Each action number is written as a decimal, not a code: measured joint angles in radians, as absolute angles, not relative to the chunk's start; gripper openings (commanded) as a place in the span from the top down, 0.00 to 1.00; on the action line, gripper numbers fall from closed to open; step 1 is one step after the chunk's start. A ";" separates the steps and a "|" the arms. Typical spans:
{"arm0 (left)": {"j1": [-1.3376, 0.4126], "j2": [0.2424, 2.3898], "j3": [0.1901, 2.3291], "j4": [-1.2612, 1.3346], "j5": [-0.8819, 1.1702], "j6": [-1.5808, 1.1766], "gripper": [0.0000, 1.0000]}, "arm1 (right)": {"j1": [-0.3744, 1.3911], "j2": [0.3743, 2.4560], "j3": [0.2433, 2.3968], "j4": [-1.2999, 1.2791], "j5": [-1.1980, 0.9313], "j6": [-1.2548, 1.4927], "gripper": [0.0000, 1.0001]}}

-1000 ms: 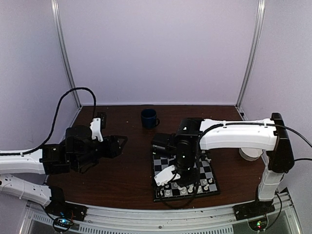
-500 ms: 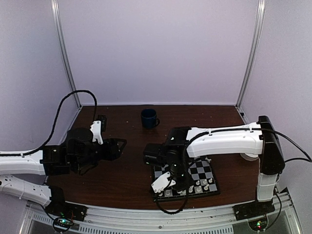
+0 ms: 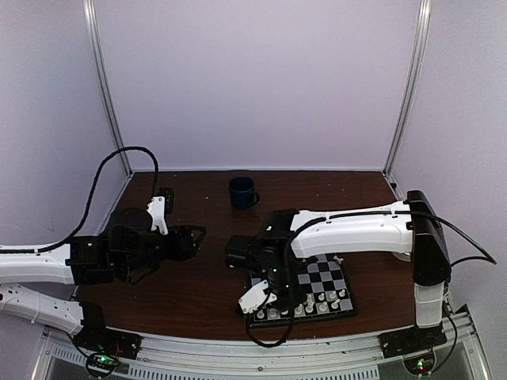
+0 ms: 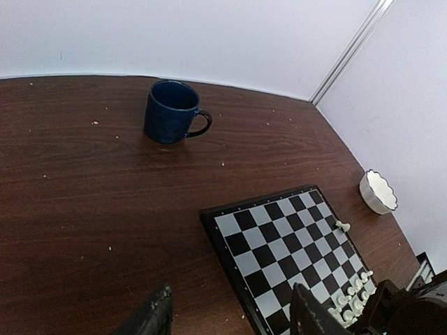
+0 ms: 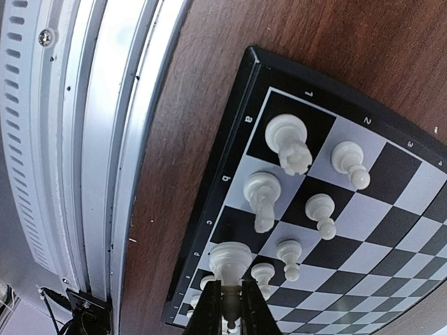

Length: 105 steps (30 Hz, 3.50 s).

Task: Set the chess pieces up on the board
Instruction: Place the bishop on c1, then pick up the rook from the chessboard.

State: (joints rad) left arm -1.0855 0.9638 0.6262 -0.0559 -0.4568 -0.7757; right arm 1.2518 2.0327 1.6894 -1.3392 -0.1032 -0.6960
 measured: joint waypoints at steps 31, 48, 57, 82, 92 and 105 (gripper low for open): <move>-1.085 0.964 0.614 -0.062 -0.457 -0.776 0.42 | 1.252 2.071 1.669 -1.315 -0.080 -0.696 0.92; -1.085 0.965 0.611 -0.062 -0.456 -0.780 0.41 | 1.252 2.084 1.660 -1.309 -0.064 -0.700 0.75; -1.085 0.971 0.611 -0.062 -0.456 -0.780 0.41 | 1.250 2.048 1.663 -1.339 -0.058 -0.701 0.70; -1.085 1.310 0.909 -0.138 -0.292 -0.681 0.41 | 0.613 1.569 1.217 -0.994 -0.189 -0.580 0.58; -1.085 1.326 0.926 -0.143 -0.249 -0.680 0.41 | 0.549 1.661 1.190 -0.931 -0.189 -0.553 0.57; -1.085 1.338 0.926 -0.144 -0.241 -0.682 0.42 | 0.511 1.756 1.190 -0.920 -0.189 -0.526 0.59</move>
State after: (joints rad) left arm -1.0855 1.3376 0.9260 -0.1444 -0.2409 -0.6819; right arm 0.5114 1.7561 1.1896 -0.9195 -0.1894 -0.5262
